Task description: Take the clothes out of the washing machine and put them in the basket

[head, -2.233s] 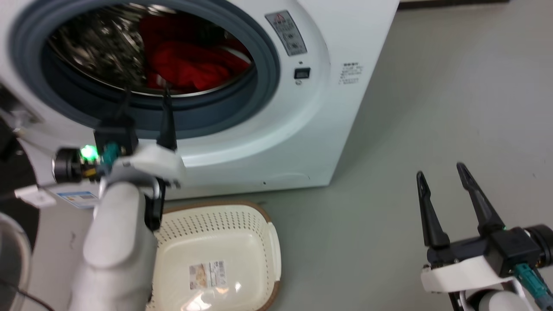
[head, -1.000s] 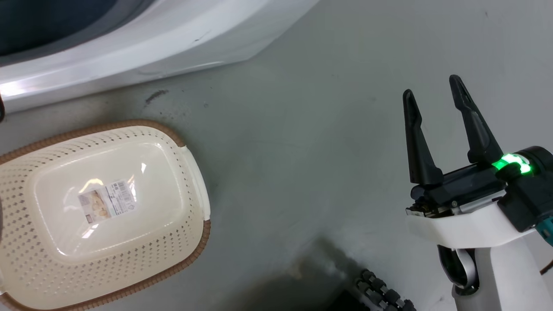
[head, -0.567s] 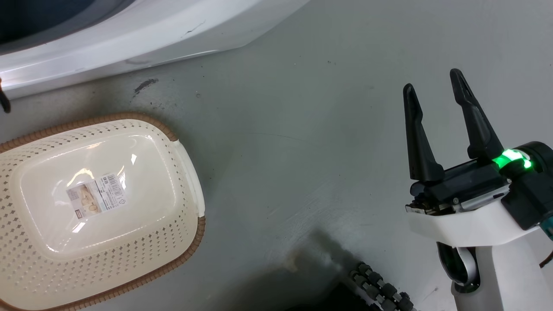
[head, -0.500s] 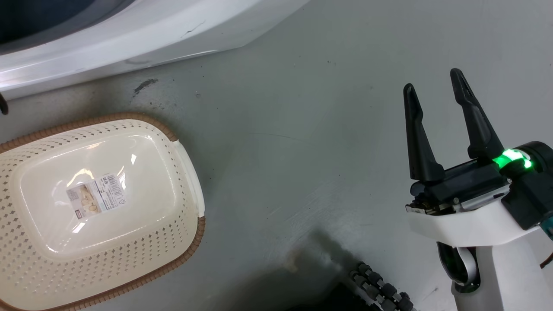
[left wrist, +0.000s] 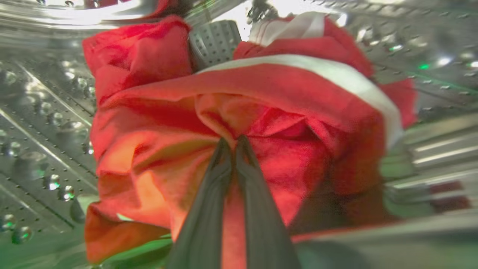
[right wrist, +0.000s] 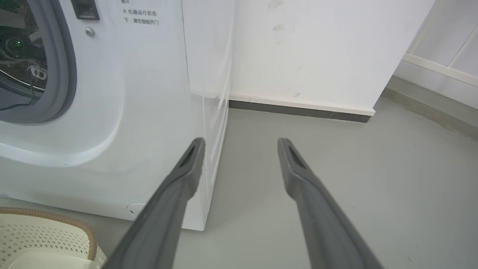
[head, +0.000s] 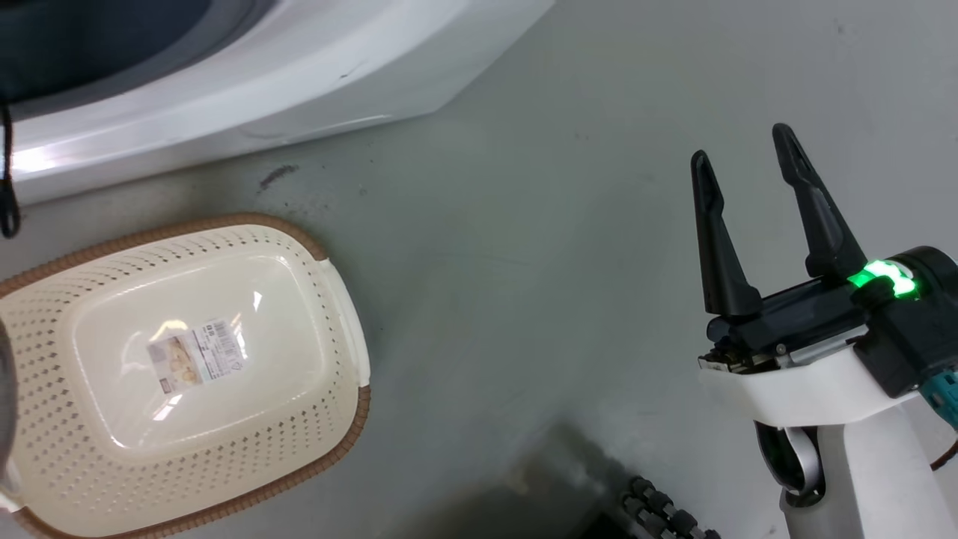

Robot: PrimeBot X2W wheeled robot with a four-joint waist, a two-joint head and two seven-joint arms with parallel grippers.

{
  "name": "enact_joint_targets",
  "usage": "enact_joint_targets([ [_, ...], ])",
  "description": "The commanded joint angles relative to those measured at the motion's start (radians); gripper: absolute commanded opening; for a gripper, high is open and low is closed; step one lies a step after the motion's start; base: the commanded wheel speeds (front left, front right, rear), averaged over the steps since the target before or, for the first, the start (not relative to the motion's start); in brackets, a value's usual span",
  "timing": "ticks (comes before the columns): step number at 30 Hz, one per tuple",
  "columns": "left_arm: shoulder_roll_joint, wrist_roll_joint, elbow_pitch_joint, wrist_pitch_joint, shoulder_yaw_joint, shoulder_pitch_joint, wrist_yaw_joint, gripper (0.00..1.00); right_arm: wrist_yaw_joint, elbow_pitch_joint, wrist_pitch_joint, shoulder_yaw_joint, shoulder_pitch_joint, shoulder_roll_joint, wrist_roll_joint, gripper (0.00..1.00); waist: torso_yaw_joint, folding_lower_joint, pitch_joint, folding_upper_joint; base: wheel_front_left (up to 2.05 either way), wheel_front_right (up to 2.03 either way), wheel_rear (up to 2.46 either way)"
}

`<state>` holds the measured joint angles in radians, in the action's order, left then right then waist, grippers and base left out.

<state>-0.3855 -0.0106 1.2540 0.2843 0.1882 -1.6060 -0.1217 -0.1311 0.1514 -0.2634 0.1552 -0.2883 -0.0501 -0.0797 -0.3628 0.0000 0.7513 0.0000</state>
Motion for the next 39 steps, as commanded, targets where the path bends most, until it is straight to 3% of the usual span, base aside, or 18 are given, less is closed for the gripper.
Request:
enact_joint_targets([
  [1, 0.003, -0.002, 0.002, -0.014, 0.003, 0.023, -0.001, 0.00, 0.001, -0.004, -0.002, 0.000, -0.001, 0.000, 0.004, 1.00, 0.019, 0.0000, -0.031, 0.0000, 0.00, 0.00, 0.00],
  [17, 0.079, -0.069, -0.003, -0.425, 0.026, 0.283, -0.006, 0.00, 0.001, -0.045, -0.002, -0.017, 0.066, 0.000, 0.090, 1.00, 0.138, 0.0000, -0.246, 0.0000, 0.00, 0.00, 0.00],
  [25, 0.112, -0.088, -0.049, -0.544, 0.033, 0.423, 0.006, 0.00, 0.001, -0.064, -0.002, -0.023, 0.113, 0.000, 0.110, 1.00, 0.174, 0.0000, -0.343, 0.0000, 0.00, 0.00, 0.00],
  [28, 0.126, -0.092, -0.107, -0.550, 0.035, 0.494, 0.017, 0.00, 0.001, -0.070, -0.002, -0.024, 0.132, 0.000, 0.116, 1.00, 0.186, 0.0000, -0.385, 0.0000, 0.00, 0.00, 0.00],
  [39, 0.140, -0.107, -0.518, -0.551, 0.026, 0.845, 0.053, 0.00, 0.001, -0.086, -0.002, -0.026, 0.219, 0.000, 0.141, 1.00, 0.242, 0.0000, -0.535, 0.0000, 0.00, 0.00, 0.00],
])
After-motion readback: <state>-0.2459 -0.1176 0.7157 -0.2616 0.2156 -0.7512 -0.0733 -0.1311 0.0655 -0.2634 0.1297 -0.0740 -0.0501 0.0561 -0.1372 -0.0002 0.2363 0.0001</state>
